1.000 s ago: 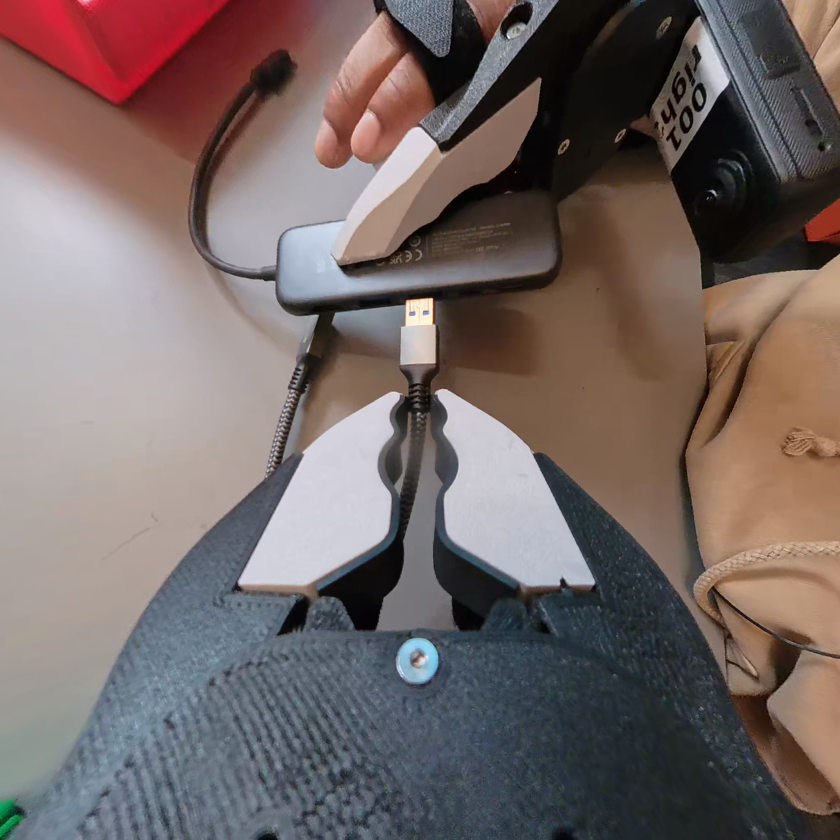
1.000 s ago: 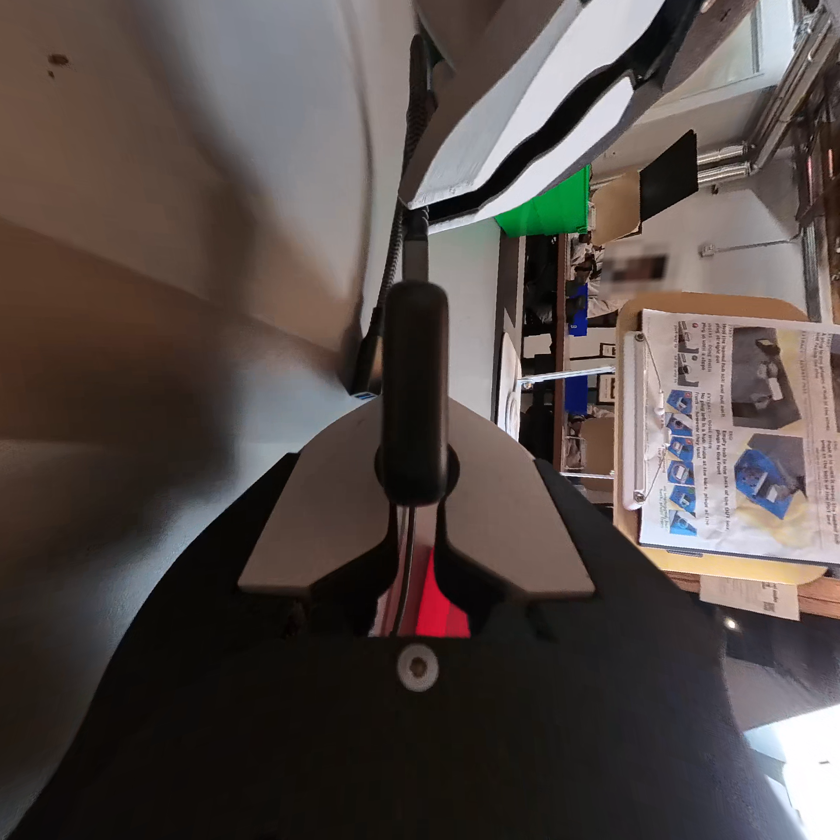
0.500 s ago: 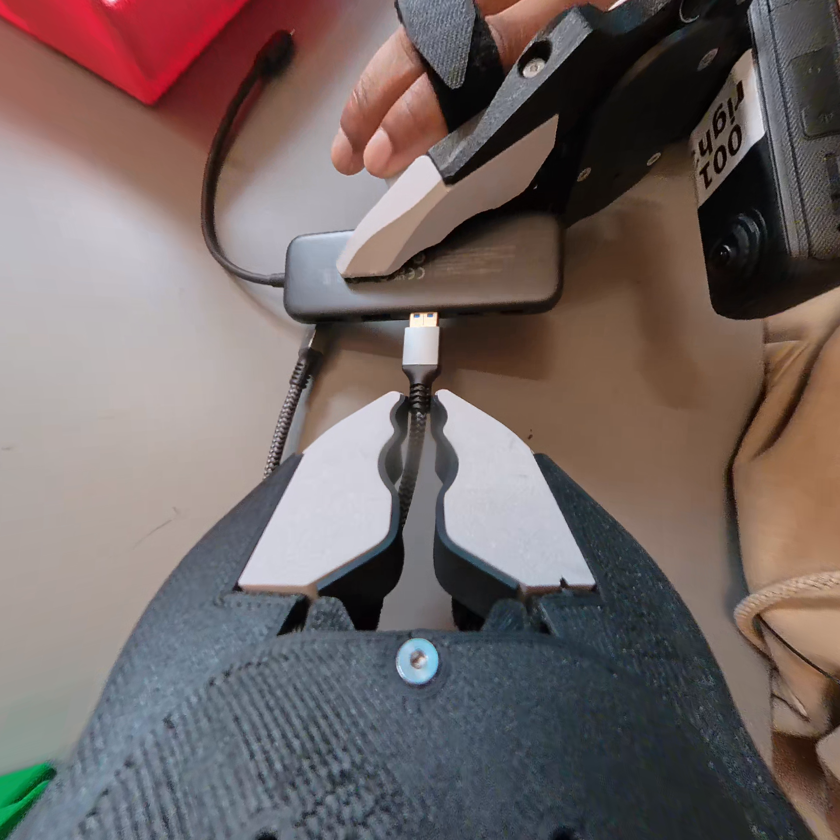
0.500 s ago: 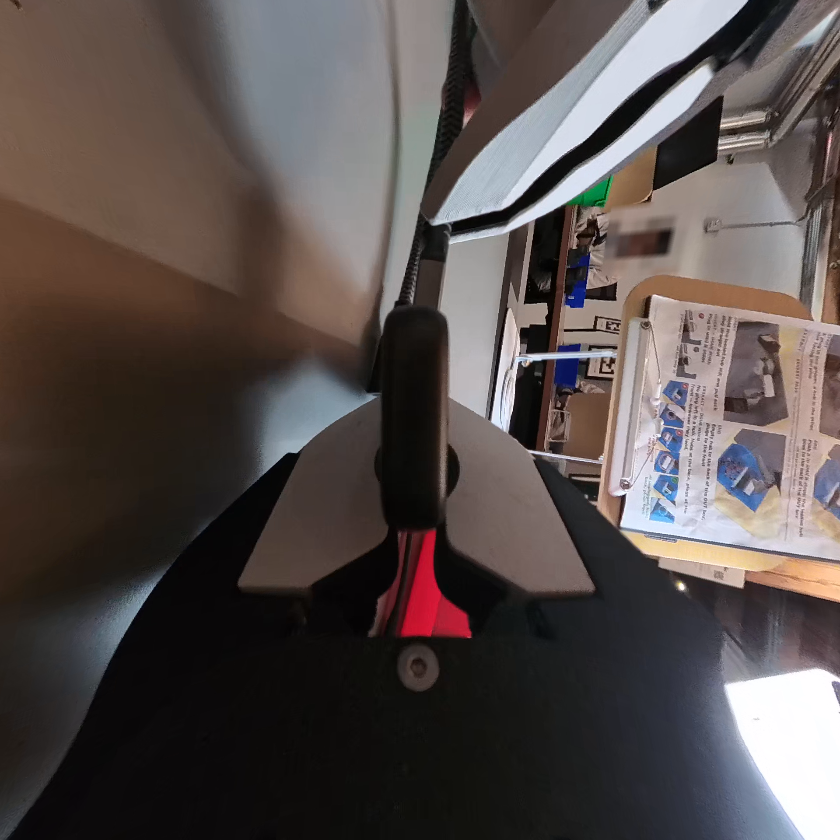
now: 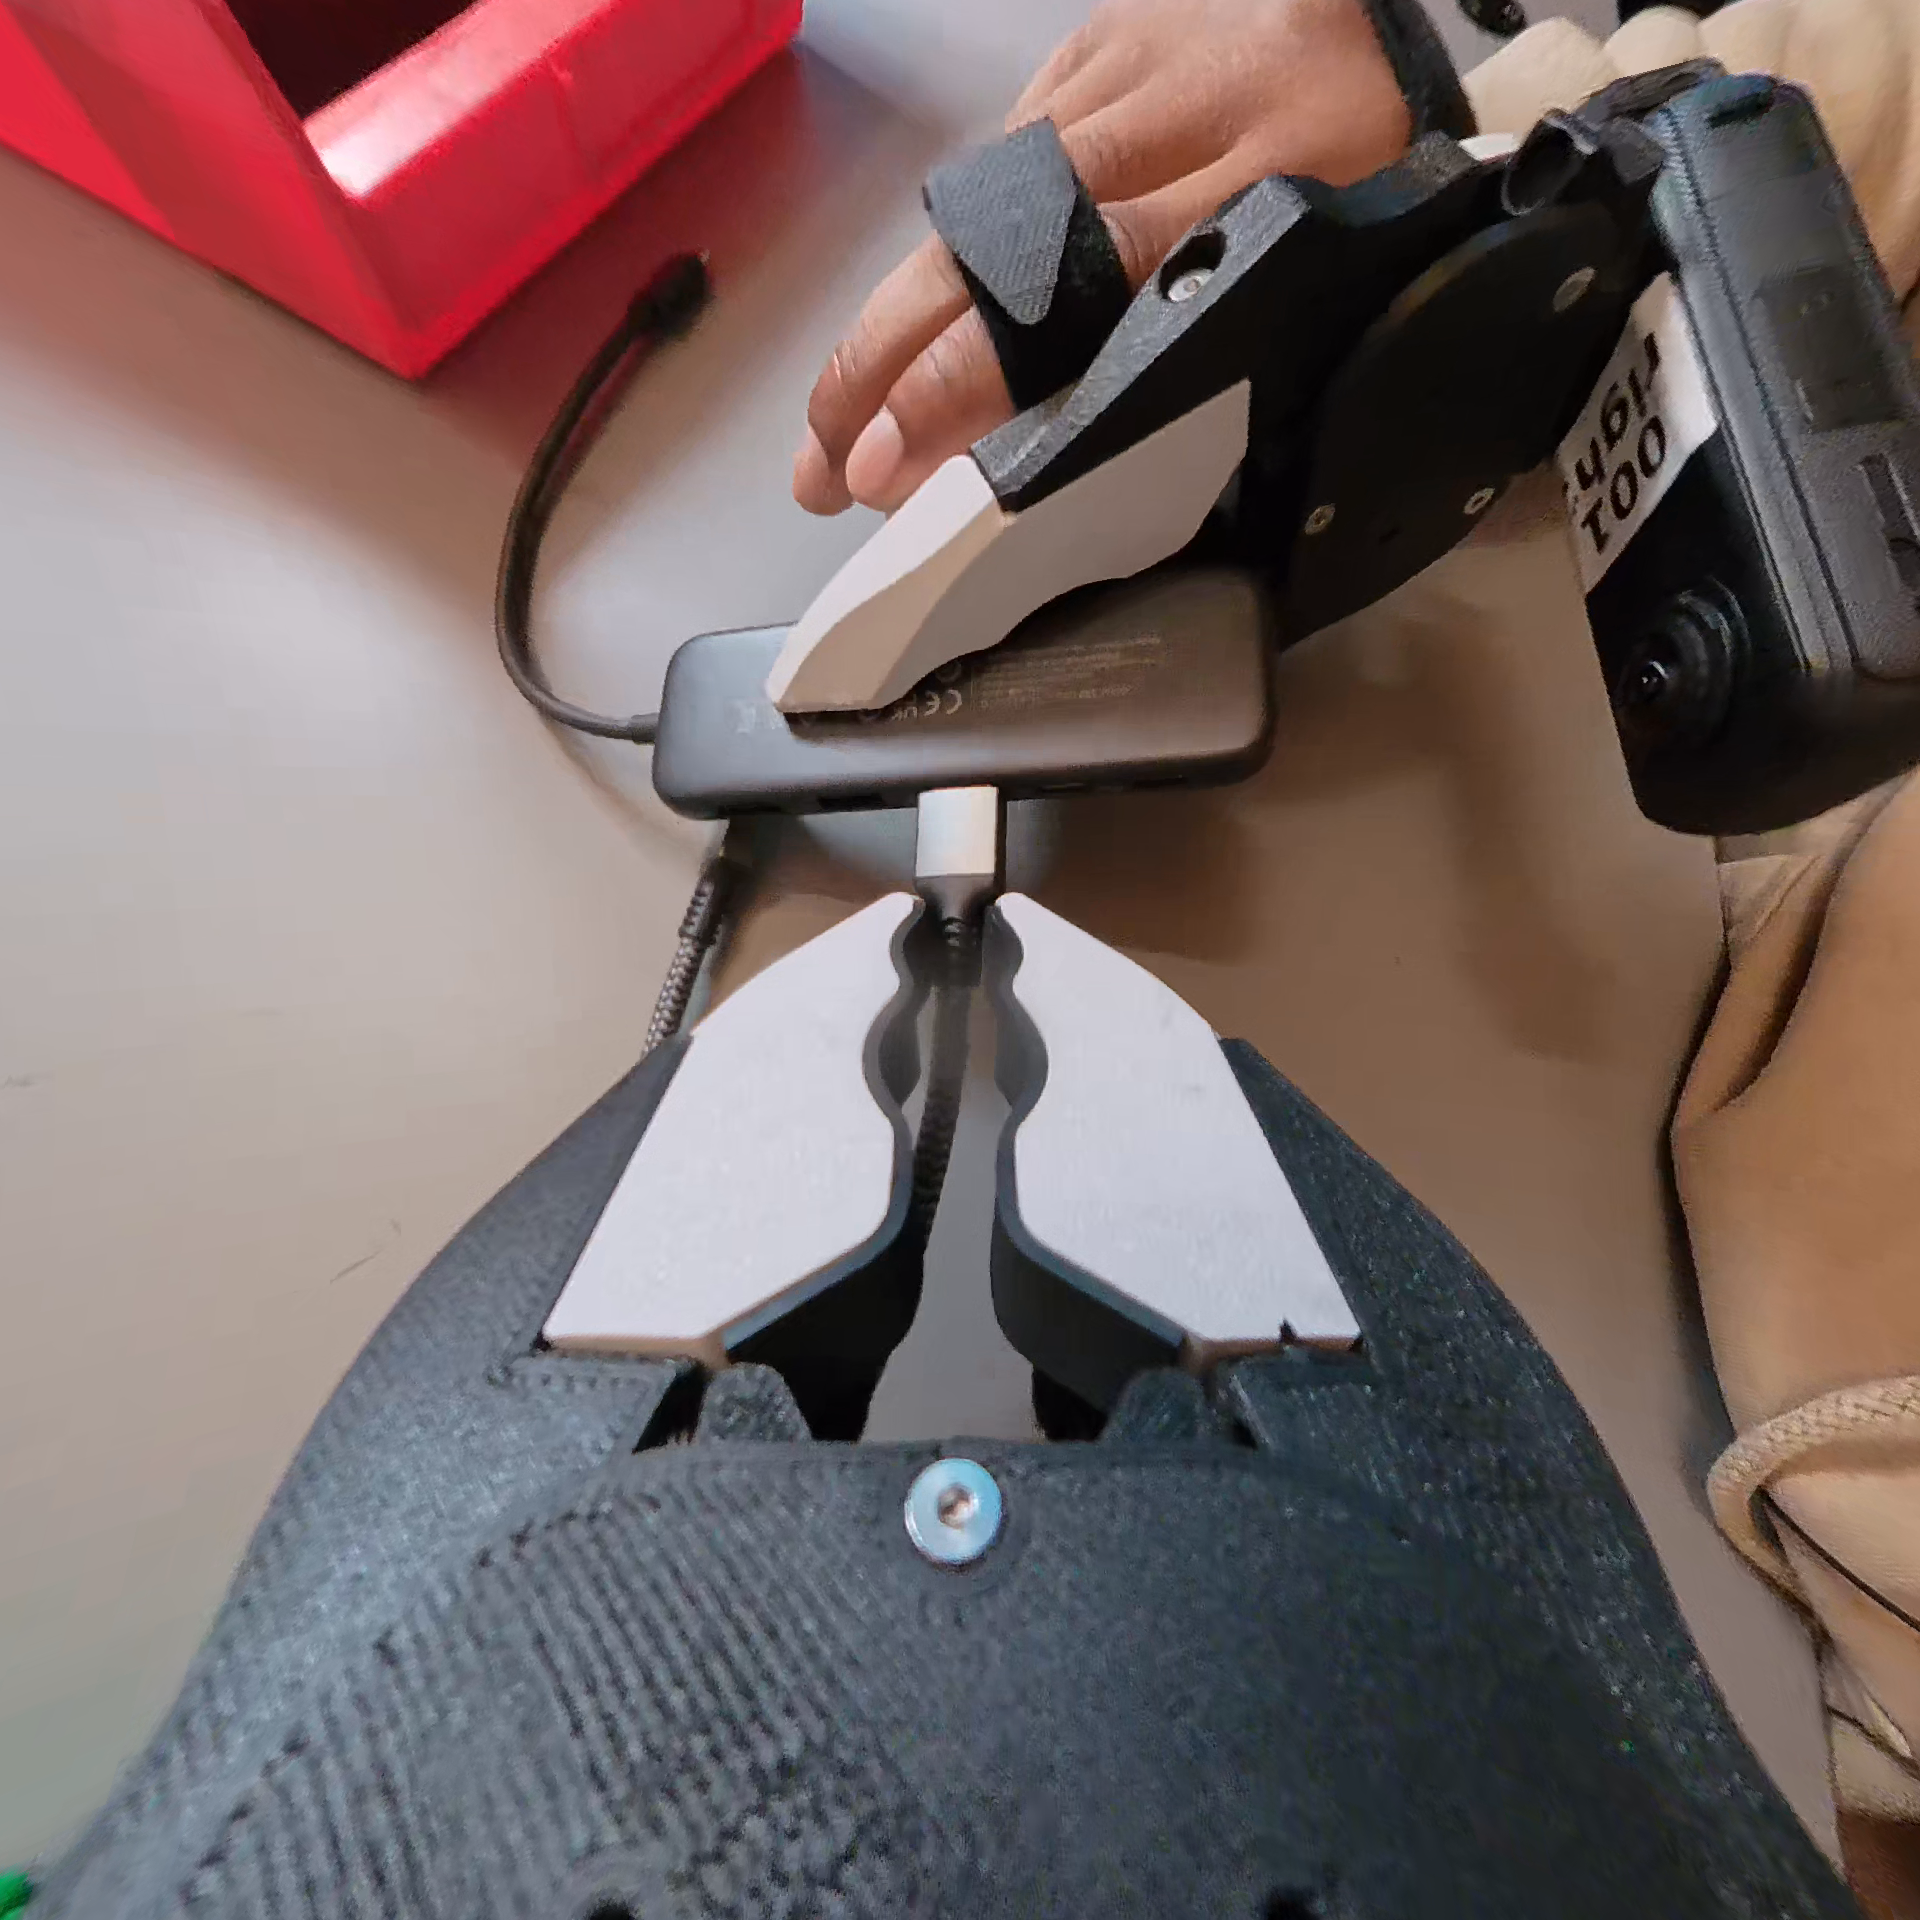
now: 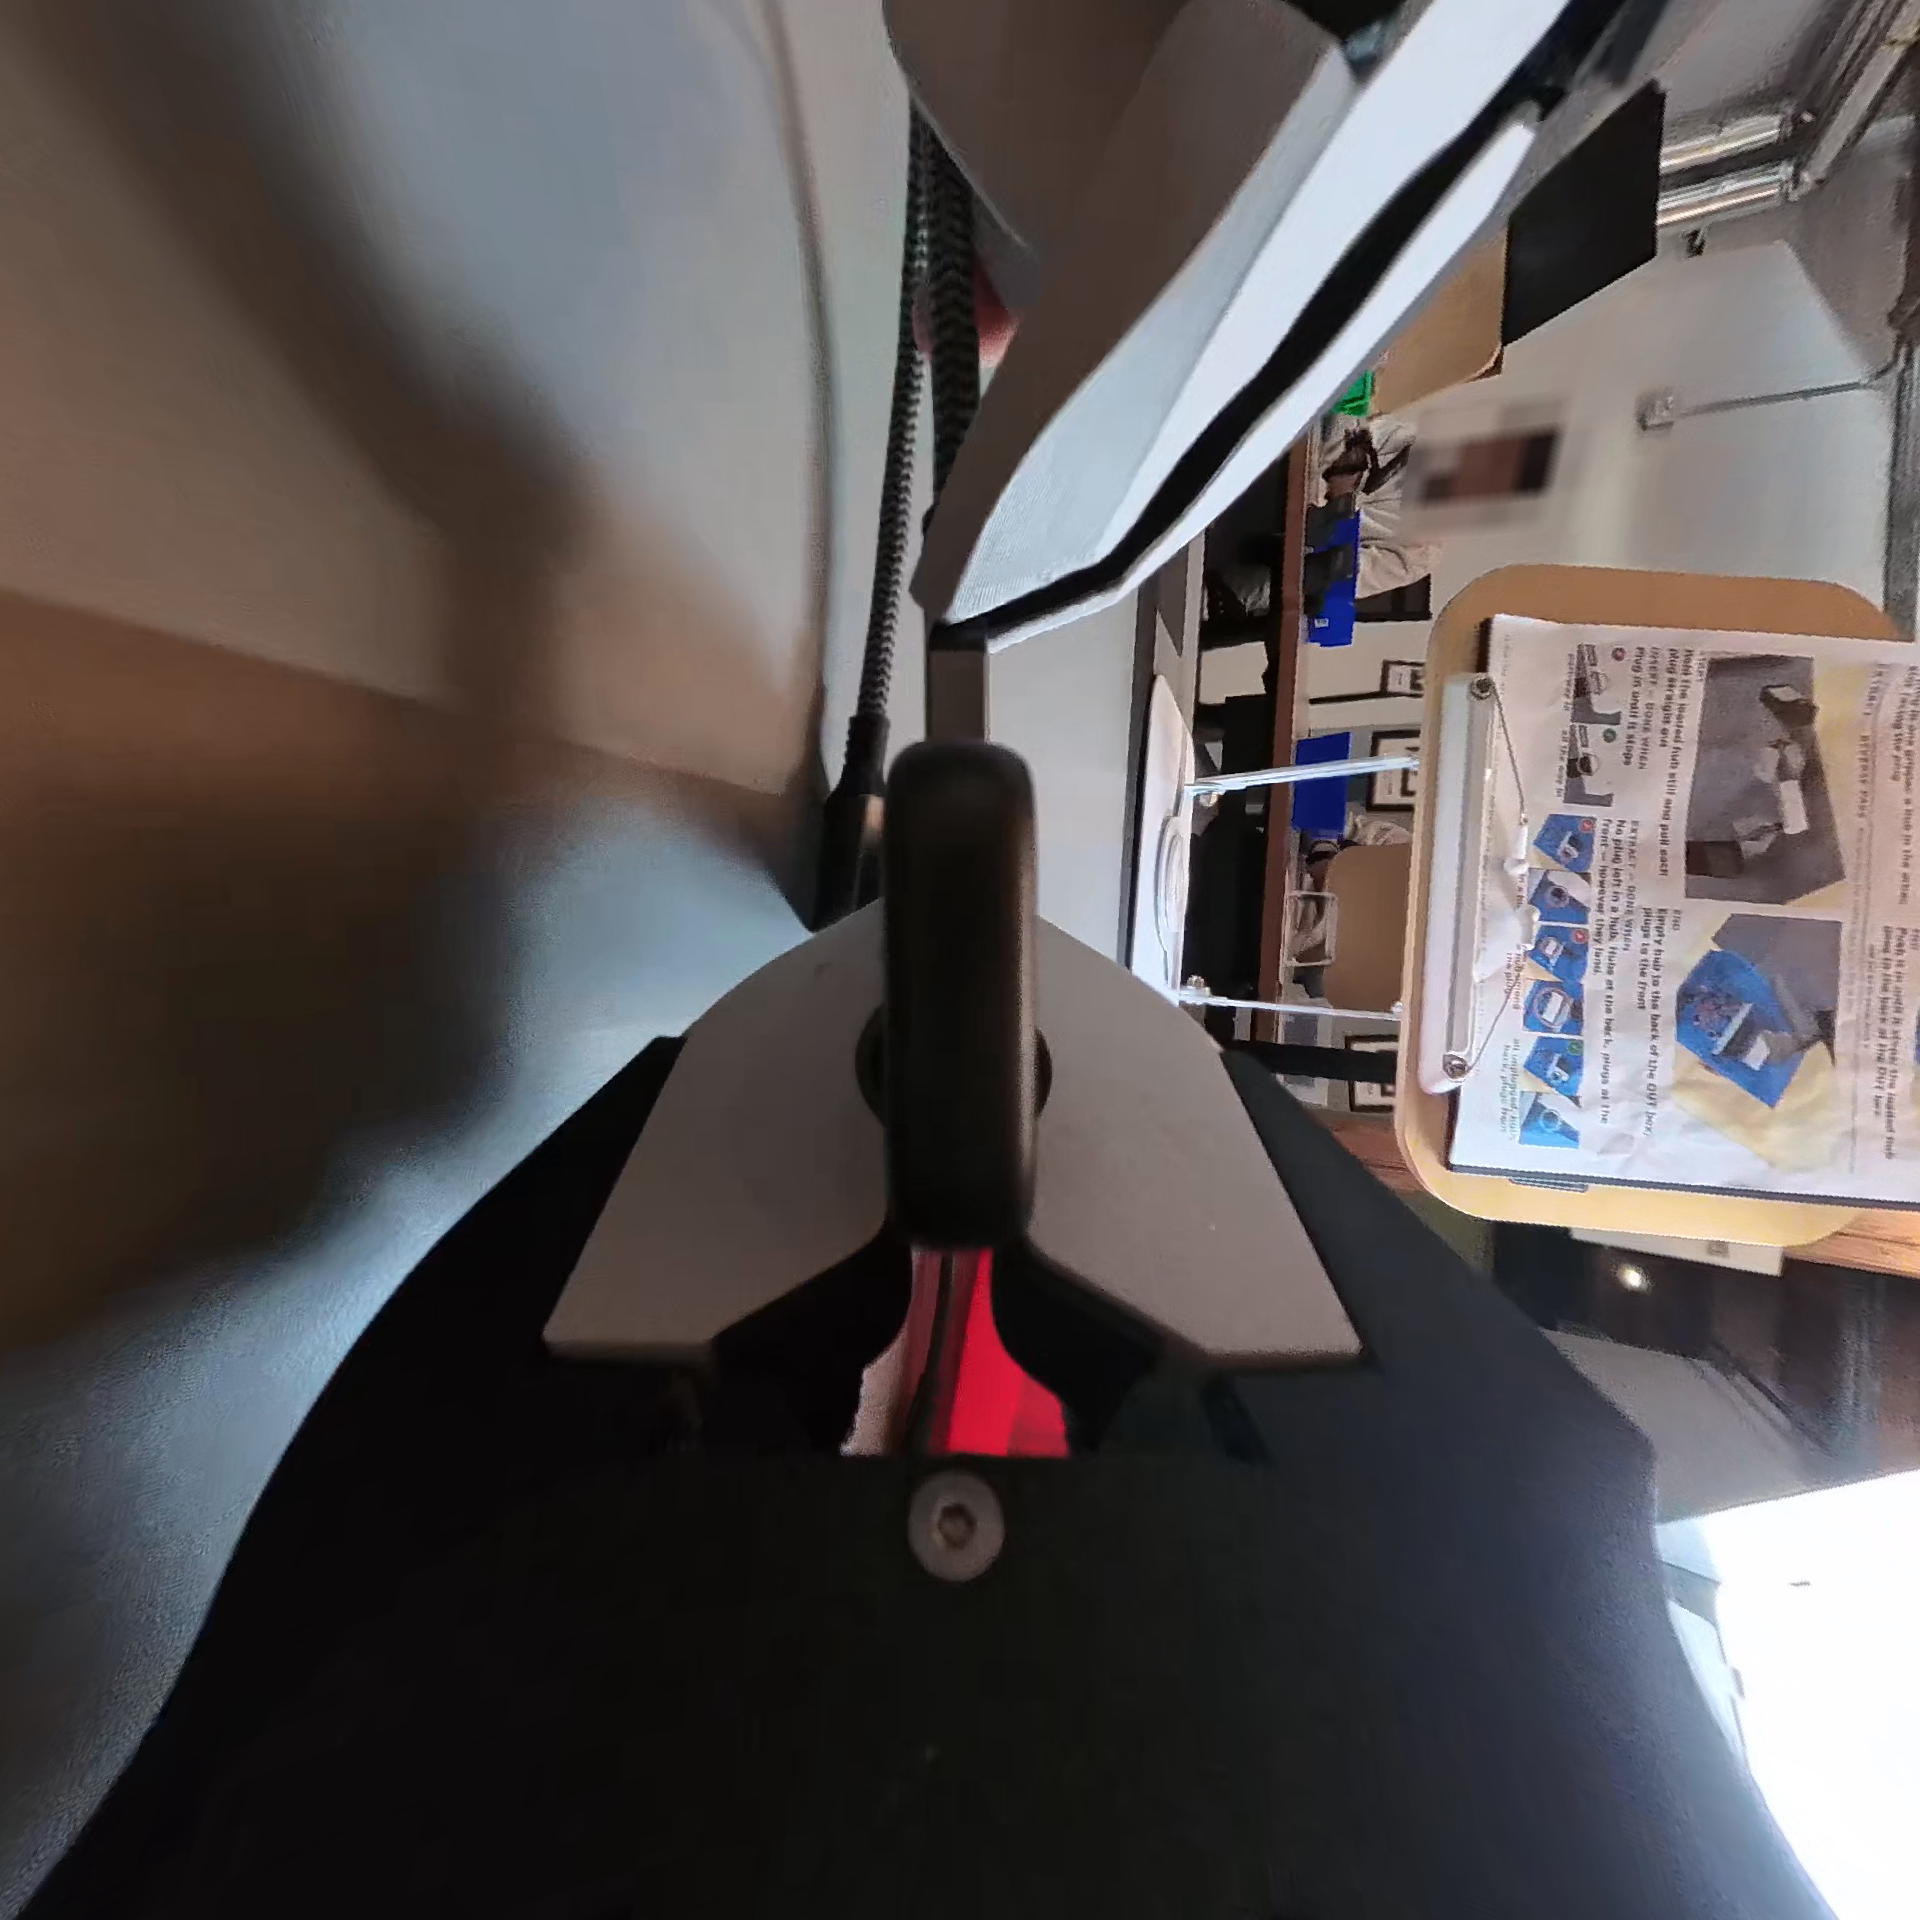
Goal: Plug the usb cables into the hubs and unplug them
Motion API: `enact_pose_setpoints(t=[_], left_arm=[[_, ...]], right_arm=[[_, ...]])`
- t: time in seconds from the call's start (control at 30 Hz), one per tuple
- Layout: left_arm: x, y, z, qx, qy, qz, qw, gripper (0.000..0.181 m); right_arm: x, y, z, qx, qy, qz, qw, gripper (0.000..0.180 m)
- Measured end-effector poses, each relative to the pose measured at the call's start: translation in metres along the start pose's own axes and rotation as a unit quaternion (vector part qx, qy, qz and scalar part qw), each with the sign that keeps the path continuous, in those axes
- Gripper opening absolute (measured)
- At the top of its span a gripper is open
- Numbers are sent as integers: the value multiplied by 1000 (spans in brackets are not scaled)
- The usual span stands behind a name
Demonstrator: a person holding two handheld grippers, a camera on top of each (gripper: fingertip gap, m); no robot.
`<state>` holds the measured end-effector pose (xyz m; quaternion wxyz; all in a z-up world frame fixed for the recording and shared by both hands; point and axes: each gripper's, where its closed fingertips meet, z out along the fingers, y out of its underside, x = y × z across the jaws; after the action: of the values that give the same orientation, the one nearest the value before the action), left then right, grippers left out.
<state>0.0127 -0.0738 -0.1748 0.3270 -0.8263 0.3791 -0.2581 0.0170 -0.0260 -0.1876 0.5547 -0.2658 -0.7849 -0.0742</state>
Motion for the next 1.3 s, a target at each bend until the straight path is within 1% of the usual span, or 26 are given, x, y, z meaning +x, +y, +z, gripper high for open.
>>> enact_pose_setpoints(t=[0.2, 0.27, 0.33, 0.4, 0.47, 0.57, 0.63, 0.7, 0.73, 0.77, 0.83, 0.9, 1.0, 1.1, 1.17, 1.3], left_arm=[[4, -12, -4, 56, 20, 3, 998, 9], [5, -15, -5, 69, 20, 19, 997, 9], [8, -27, -14, 112, 19, 46, 993, 12], [2, -41, -34, 154, -4, 58, 986, 21], [-13, -52, -64, 184, -39, 65, 980, 23], [-47, -57, -122, 205, -107, 46, 972, 25], [-71, -48, -159, 194, -148, 29, 969, 26], [-97, -29, -187, 152, -187, 22, 970, 24], [-109, -14, -195, 111, -195, 15, 974, 23], [-121, 3, -201, 64, -201, 7, 977, 22], [-137, 41, -208, -37, -186, -6, 982, 20], [-153, 80, -213, -146, -181, -1, 973, 19], [-159, 138, -221, -318, -143, 37, 936, 21], [-157, 174, -229, -439, -107, 79, 889, 25], [-155, 188, -231, -489, -82, 112, 861, 27], [-152, 205, -229, -540, -47, 166, 824, 32]], right_arm=[[6, 1, -5, 34, 8, 28, 999, 13], [8, 1, -7, 37, 13, 25, 999, 13], [9, 5, -7, 30, 18, 18, 999, 12], [15, 10, -9, 25, 30, 24, 999, 12], [26, 15, -14, 30, 47, 44, 997, 12], [43, 26, -22, 29, 76, 66, 995, 13], [50, 31, -26, 36, 84, 86, 992, 13], [54, 33, -28, 43, 86, 103, 990, 13], [54, 33, -29, 44, 86, 107, 990, 13], [55, 33, -29, 45, 86, 108, 989, 13], [55, 33, -30, 46, 85, 106, 990, 13], [54, 33, -30, 48, 83, 108, 990, 13], [55, 33, -30, 49, 83, 110, 989, 13], [54, 35, -29, 49, 80, 116, 989, 13], [54, 38, -28, 47, 78, 121, 988, 13], [55, 42, -27, 47, 77, 132, 987, 13]])
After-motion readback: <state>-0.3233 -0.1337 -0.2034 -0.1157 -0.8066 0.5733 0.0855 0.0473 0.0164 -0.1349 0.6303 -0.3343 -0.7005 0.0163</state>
